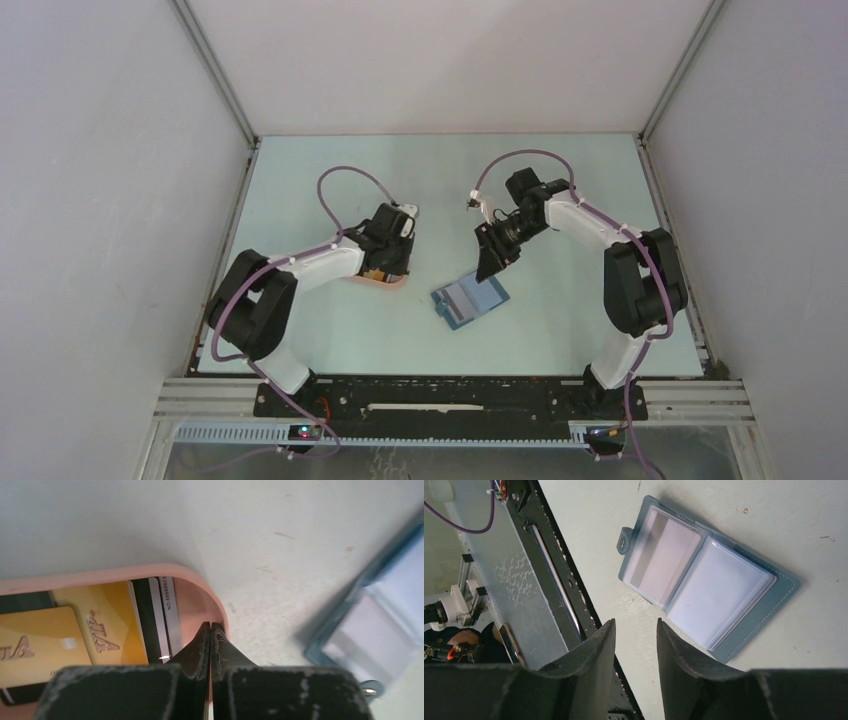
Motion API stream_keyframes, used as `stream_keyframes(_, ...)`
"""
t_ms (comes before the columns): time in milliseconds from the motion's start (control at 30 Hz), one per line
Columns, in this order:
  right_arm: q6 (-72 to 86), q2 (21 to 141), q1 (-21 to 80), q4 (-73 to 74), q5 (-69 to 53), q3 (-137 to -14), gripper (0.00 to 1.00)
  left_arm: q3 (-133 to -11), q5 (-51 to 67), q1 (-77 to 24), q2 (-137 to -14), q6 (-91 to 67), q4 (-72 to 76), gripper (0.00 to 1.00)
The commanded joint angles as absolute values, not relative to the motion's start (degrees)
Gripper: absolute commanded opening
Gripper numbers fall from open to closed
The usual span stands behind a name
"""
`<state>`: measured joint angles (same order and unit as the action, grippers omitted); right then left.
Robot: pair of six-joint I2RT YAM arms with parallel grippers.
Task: Put the credit cards into the card holder
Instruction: Move the storage box to the center of the board.
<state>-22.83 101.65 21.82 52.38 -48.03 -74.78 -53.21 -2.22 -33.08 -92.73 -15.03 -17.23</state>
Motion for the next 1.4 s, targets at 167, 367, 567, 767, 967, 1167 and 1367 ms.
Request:
stream_keyframes(167,-23.86,98.49,20.57,52.80,-49.50,-76.05,0.45,-63.62,9.21,-37.55,-100.58,-23.88,-6.81,0.04)
stream_keyframes(367,-25.00,96.54,17.94,53.29,-52.02,-76.03,0.45,-63.49,2.89,-38.06,-95.52,-23.70,-4.28,0.15)
stream_keyframes(567,-24.73,91.68,18.92,49.39,-52.42,-74.52,0.45,-51.31,-6.08,-38.06,-77.38,-19.26,1.19,0.34)
stream_keyframes(767,-17.82,87.82,26.38,38.22,-49.28,-73.70,0.46,-35.87,-18.56,-37.52,-59.28,-18.82,5.08,0.63)
stream_keyframes(967,-2.46,92.48,33.80,22.43,-48.05,-73.68,0.47,-23.42,-17.73,-32.93,-48.18,-25.07,8.77,0.89)
stream_keyframes(1167,15.38,100.15,37.37,6.11,-41.87,-73.65,0.49,-18.15,-15.07,-30.05,-45.47,-30.30,10.93,0.89)
stream_keyframes(1367,27.12,108.60,38.39,-1.53,-39.94,-73.75,0.55,-16.33,-12.15,-25.84,-47.80,-32.24,12.98,0.79)
